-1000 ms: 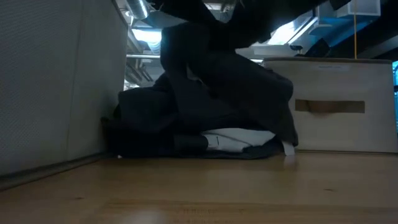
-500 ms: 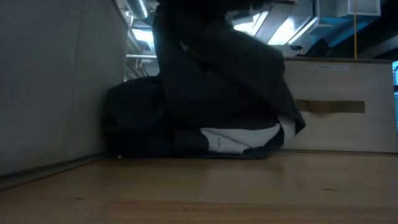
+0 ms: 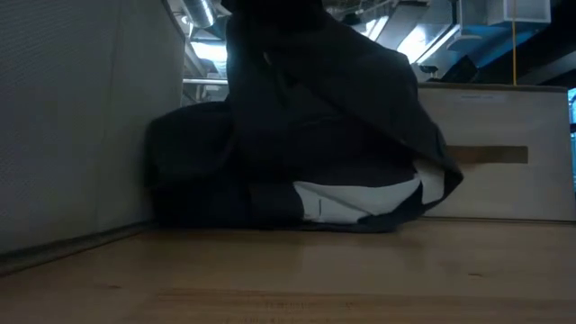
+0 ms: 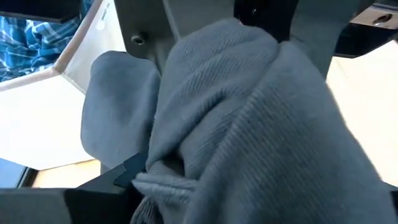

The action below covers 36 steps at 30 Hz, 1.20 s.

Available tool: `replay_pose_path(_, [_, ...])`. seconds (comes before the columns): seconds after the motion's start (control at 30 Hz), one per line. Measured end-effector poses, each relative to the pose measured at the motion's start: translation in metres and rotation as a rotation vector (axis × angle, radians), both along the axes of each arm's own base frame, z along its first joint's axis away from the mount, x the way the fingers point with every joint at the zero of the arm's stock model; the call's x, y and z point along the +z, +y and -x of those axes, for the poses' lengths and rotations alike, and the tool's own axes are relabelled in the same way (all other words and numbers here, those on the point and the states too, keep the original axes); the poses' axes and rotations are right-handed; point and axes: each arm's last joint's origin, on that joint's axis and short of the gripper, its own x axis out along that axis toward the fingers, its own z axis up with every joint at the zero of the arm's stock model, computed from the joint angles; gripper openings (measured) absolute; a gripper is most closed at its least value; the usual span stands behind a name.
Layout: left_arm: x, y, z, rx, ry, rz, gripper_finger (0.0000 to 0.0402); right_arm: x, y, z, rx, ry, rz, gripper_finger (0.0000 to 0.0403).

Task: Sort clothes
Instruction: Put the black shorts into the top brown laundry bin

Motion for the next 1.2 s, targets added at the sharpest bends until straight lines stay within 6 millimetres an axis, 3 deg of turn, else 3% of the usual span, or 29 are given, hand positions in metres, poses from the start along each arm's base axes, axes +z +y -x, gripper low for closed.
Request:
replay_pose_path(0.17, [0.0,-0.001,0.0,-0.004,0.0,-0.003,0.0226,0.001,0.001,0.0,0.021,-0.005,-0.008,0.0037])
replay_pose_path(0.47, [-0.001,0.0,0.0,0.006,0.0,0.031,0.0089,0.002,0.0,0.0,0.018,-0.009,-0.012,0.0088])
replay_pose_path(0.6, [-0.001,0.0,0.0,0.008,-0.002,0.039,0.0088,0.004,0.0,0.001,0.007,-0.004,-0.008,0.0093])
replay_pose_path(0.87, [0.004,-0.001,-0.003,0.007,-0.048,0.065,0.0069,0.035,0.006,0.014,-0.042,0.073,-0.02,0.0098])
replay_pose_path(1.2, [0.004,-0.001,-0.004,-0.001,-0.066,0.051,0.006,0.037,0.001,0.016,-0.059,0.188,-0.051,0.0193])
